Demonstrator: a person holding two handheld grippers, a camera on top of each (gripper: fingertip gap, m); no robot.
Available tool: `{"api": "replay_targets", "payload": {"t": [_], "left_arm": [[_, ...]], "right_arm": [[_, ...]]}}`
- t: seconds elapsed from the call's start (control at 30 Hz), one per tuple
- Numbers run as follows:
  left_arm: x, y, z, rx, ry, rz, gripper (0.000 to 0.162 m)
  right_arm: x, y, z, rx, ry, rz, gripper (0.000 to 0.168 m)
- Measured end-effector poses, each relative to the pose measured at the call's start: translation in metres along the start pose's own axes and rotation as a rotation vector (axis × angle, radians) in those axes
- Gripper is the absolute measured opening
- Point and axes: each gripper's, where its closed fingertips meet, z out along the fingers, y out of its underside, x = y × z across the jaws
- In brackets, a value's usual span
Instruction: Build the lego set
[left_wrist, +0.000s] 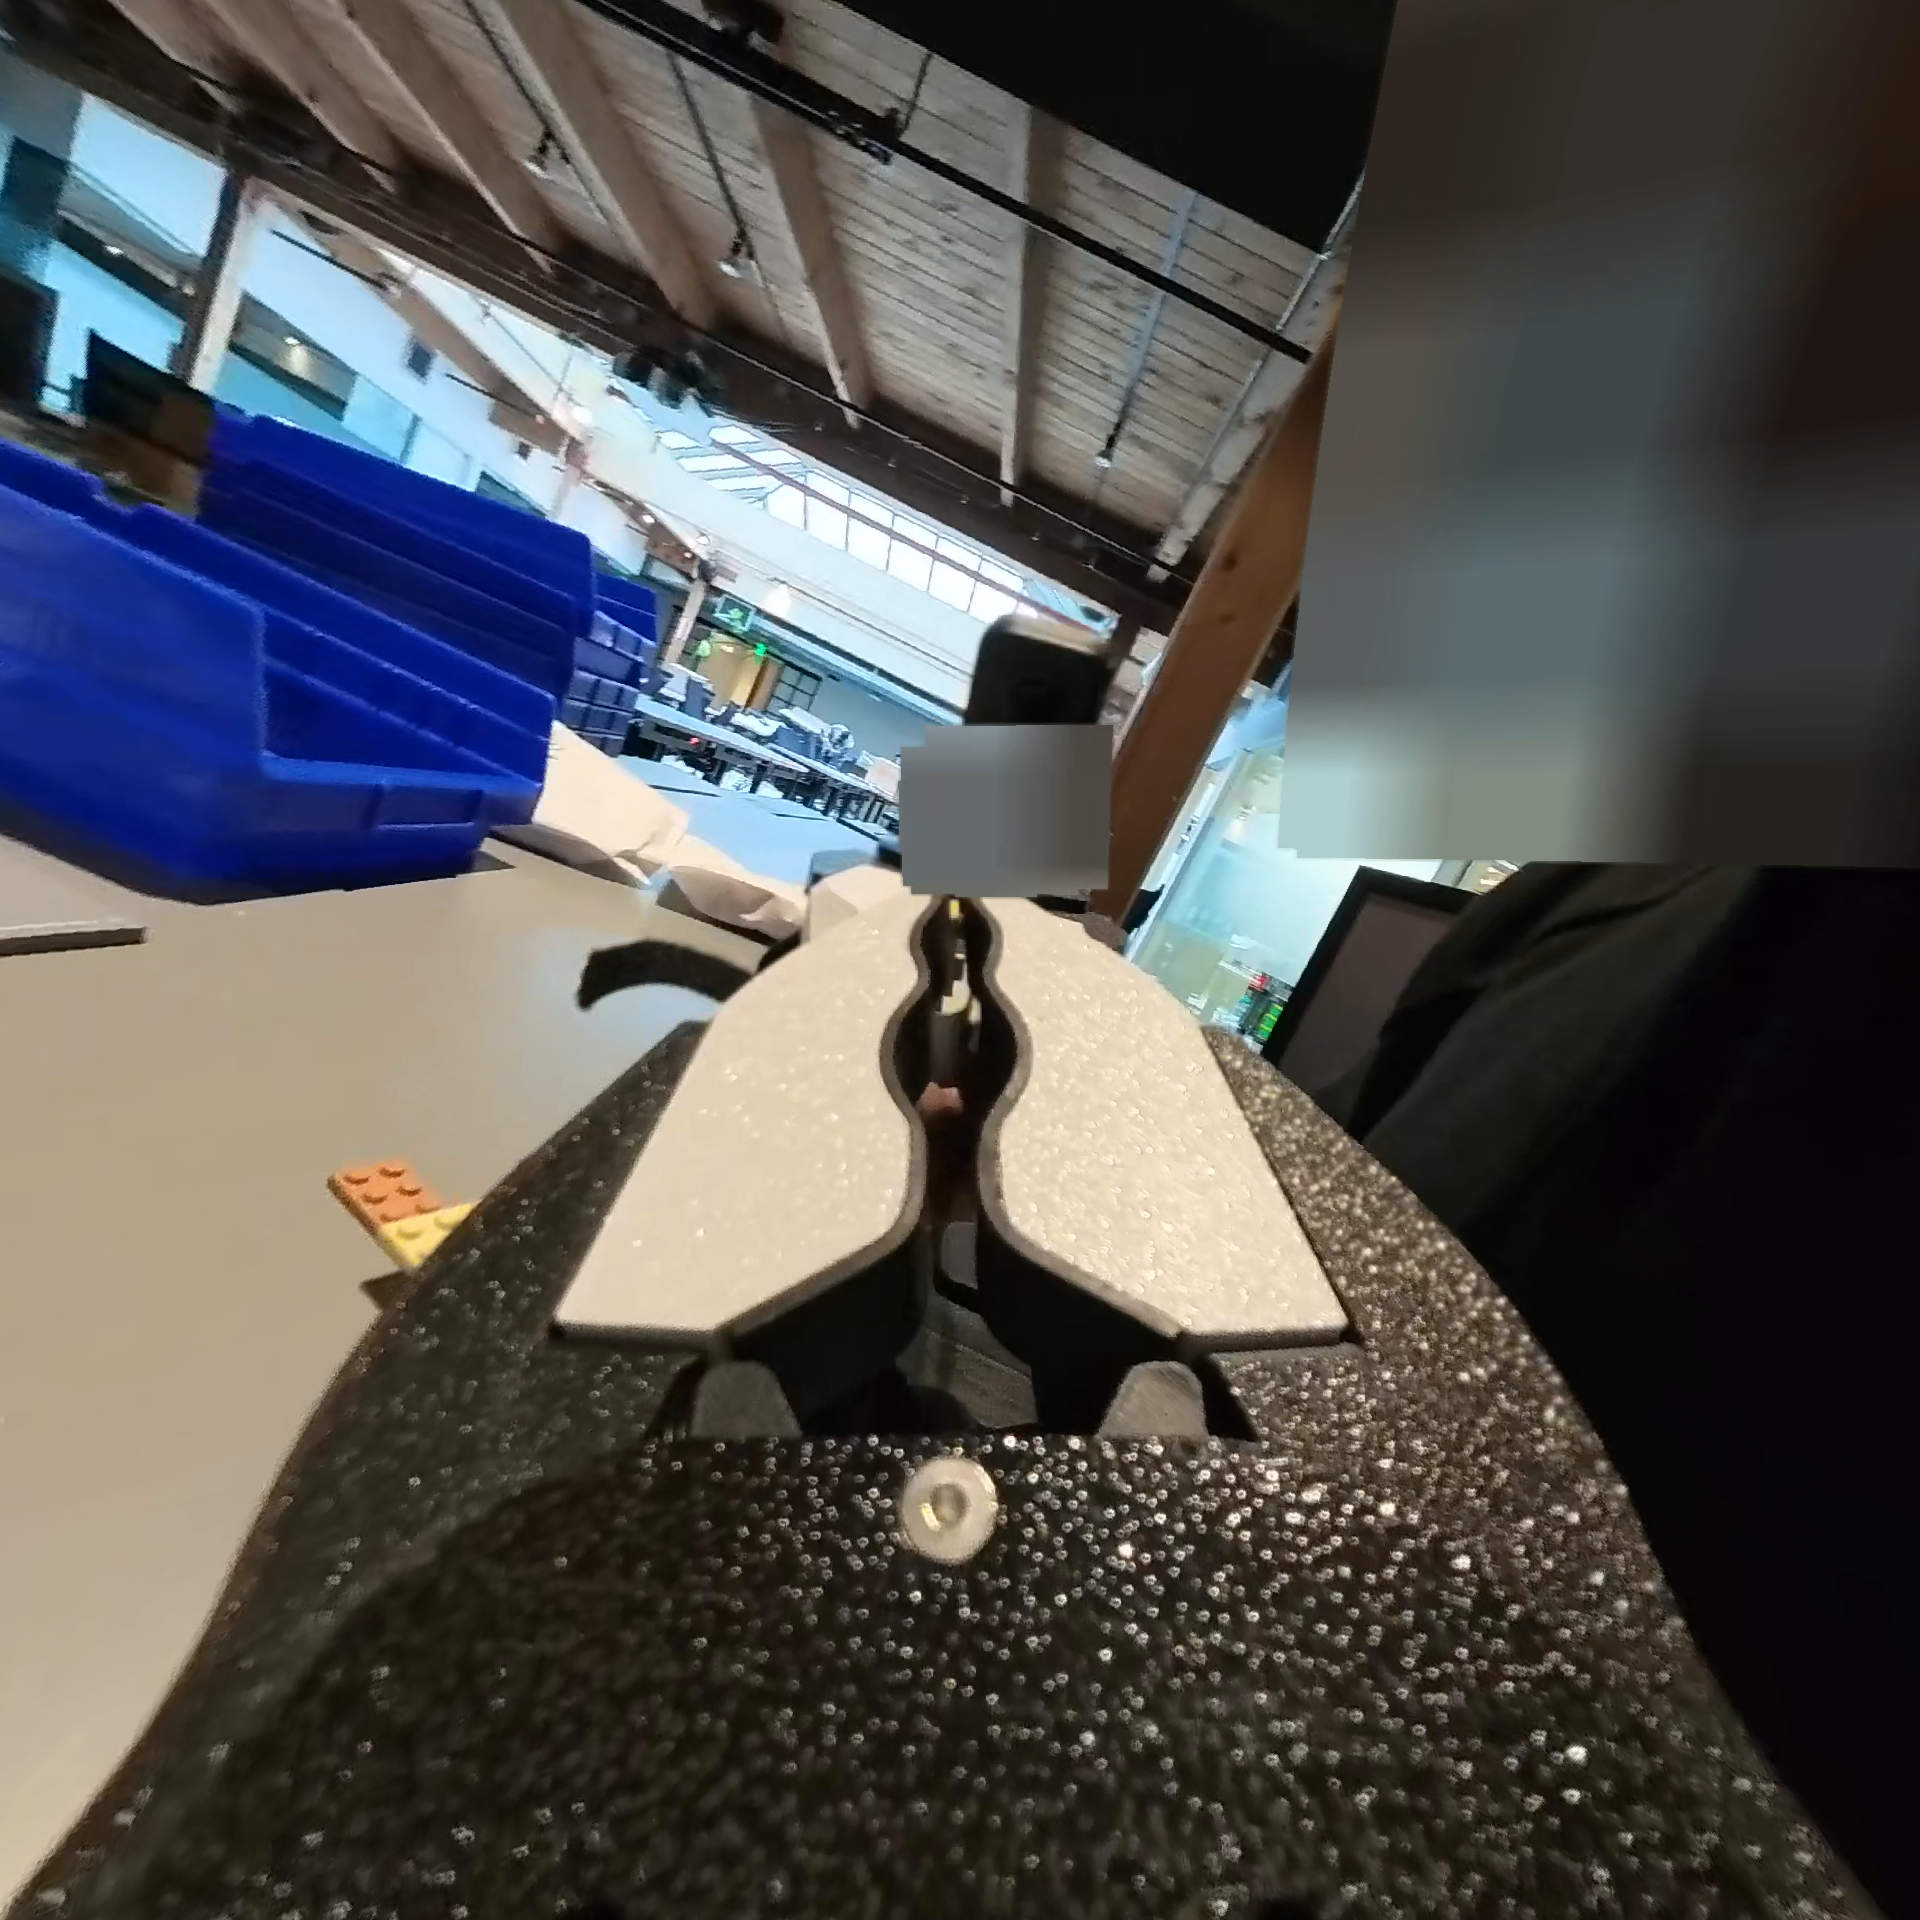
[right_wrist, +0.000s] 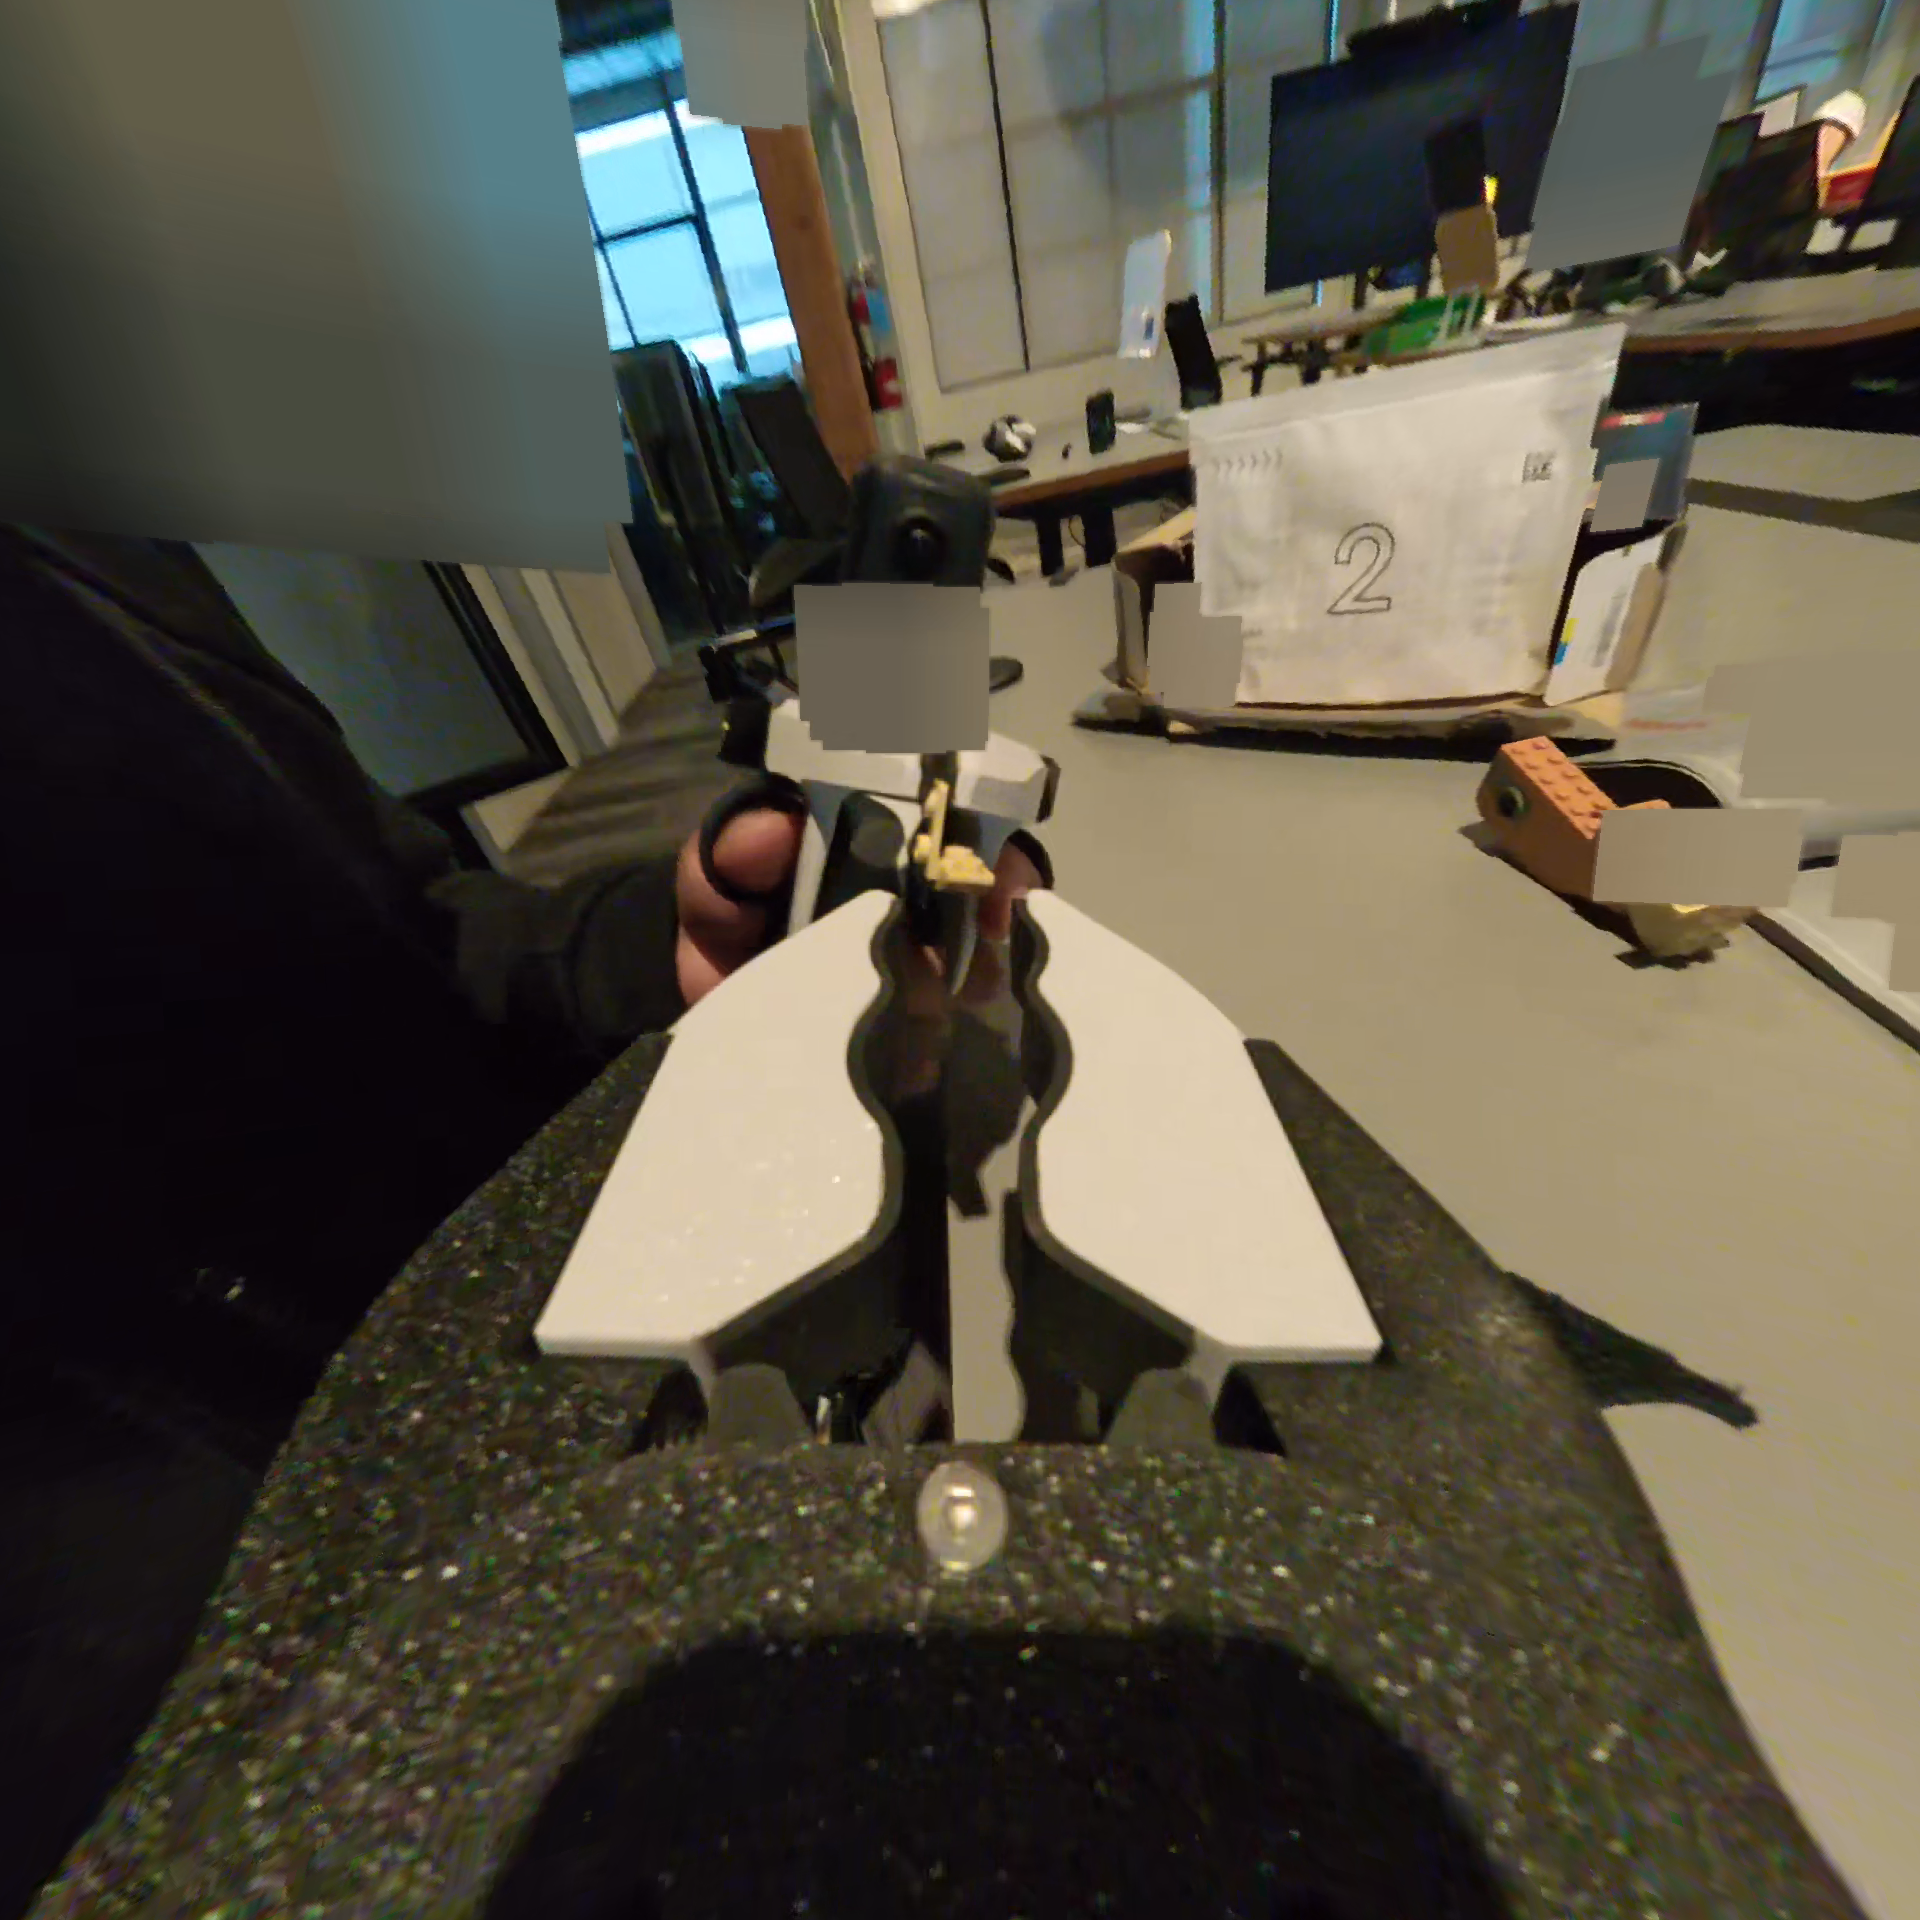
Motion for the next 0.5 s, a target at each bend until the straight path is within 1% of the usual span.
{"api": "replay_targets", "payload": {"t": [0.2,0.5], "left_arm": [[0.0009,0.0007,0.0028,-0.003,0.015,0.003,0.002],[-0.0005,0.0045,0.01,-0.013,0.015,0.024,0.002]], "right_arm": [[-0.002,-0.0063,-0.0053,0.101,-0.073,0.113,0.014],[-0.0039,-0.0064,-0.0049,0.104,-0.089,0.131,0.01]]}}
